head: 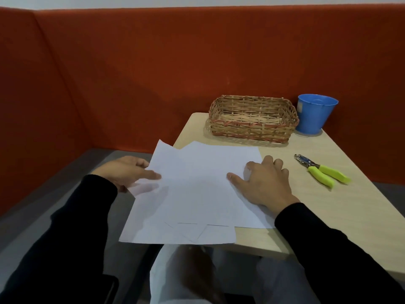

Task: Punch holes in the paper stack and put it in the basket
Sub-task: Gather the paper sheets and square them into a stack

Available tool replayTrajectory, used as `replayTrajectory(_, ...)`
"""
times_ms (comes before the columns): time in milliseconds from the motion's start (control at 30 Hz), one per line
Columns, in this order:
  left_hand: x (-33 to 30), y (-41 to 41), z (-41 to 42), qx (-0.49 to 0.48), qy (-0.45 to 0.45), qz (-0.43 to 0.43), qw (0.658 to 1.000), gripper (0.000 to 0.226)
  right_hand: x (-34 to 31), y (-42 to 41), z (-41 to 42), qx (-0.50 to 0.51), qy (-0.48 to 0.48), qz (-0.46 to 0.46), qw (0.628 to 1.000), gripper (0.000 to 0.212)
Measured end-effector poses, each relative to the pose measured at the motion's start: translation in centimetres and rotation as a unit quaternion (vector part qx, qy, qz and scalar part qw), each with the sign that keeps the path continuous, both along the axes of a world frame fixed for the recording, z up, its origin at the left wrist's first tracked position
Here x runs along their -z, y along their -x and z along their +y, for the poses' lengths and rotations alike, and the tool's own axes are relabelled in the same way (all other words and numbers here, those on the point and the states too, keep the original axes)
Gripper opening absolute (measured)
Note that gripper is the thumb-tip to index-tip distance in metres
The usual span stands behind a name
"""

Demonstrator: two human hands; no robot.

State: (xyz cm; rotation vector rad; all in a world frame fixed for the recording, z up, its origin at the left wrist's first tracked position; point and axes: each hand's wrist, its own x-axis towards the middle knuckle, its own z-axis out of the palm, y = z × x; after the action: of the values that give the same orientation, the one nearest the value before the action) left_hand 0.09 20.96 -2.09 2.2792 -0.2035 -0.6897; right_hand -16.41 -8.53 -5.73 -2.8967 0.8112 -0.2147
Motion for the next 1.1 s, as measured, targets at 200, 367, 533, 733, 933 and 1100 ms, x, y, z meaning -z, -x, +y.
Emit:
replayTrajectory(200, -0.6, 1.7, -2.8, 0.027, -0.003, -0.088, 0.996, 0.059, 0.3, -0.5, 1.0, -0.122, -0.078, -0.036, 0.989, 0.068)
replayTrajectory(367, -0.4, 2.0, -2.9, 0.148, -0.074, -0.119, 0.979, 0.032, 0.4, -0.2, 0.9, -0.108, -0.14, -0.087, 0.98, 0.075)
replayTrajectory(533, 0.6, 1.3, -3.1, 0.122, 0.062, -0.141, 0.981, 0.033, 0.5, 0.1, 0.3, -0.04, -0.173, -0.108, 0.978, 0.078)
replayTrajectory(733, 1.3, 2.5, -3.6, 0.033, 0.333, -0.142, 0.932, 0.045, -1.4, 0.4, -1.3, 0.084, -0.393, -0.306, 0.863, 0.121)
replayTrajectory(933, 1.0, 3.9, -5.0, 0.078, 0.397, -0.164, 0.9, 0.074, -2.3, -0.8, -2.7, -0.066, -0.565, -0.334, 0.752, 0.053)
replayTrajectory(1100, 1.3, 3.4, -5.7, 0.071, 0.362, -0.195, 0.909, 0.084, -3.6, -1.7, -4.0, -0.137, -0.613, -0.345, 0.698, 0.036)
